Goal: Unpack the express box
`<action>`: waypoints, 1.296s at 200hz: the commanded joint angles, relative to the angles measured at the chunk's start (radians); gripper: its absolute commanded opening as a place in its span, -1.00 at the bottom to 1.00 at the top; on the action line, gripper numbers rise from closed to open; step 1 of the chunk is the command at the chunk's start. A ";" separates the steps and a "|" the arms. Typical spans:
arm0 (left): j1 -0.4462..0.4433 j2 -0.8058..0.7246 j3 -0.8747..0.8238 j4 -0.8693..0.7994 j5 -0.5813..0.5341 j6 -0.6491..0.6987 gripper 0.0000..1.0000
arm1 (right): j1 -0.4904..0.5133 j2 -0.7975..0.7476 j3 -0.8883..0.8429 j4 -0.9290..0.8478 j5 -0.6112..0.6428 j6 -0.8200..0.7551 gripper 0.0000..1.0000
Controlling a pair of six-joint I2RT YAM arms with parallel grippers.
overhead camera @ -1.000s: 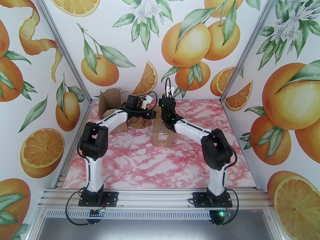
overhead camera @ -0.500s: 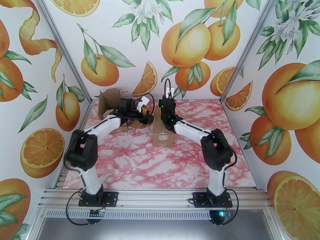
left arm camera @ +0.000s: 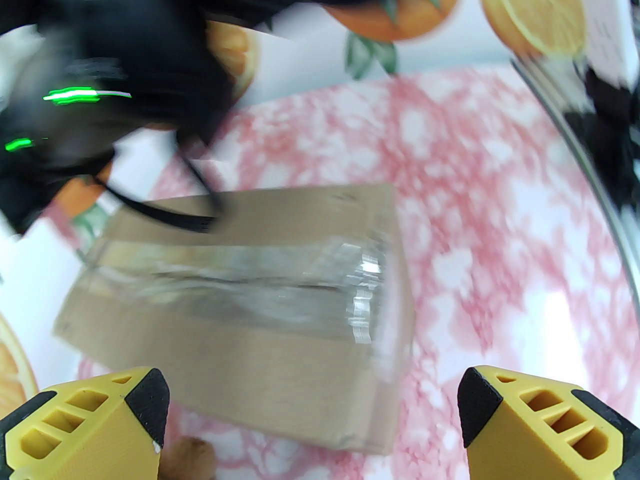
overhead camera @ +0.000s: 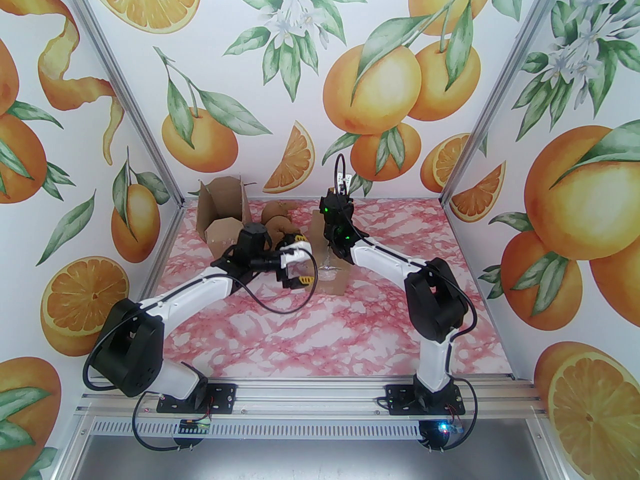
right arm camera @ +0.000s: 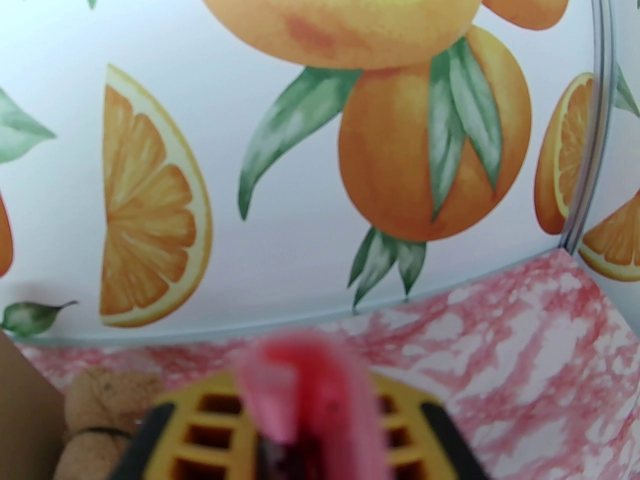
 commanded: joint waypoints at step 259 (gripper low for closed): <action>-0.134 0.170 0.005 0.326 -0.468 0.013 0.17 | 0.038 -0.037 0.014 -0.203 0.037 0.034 -1.00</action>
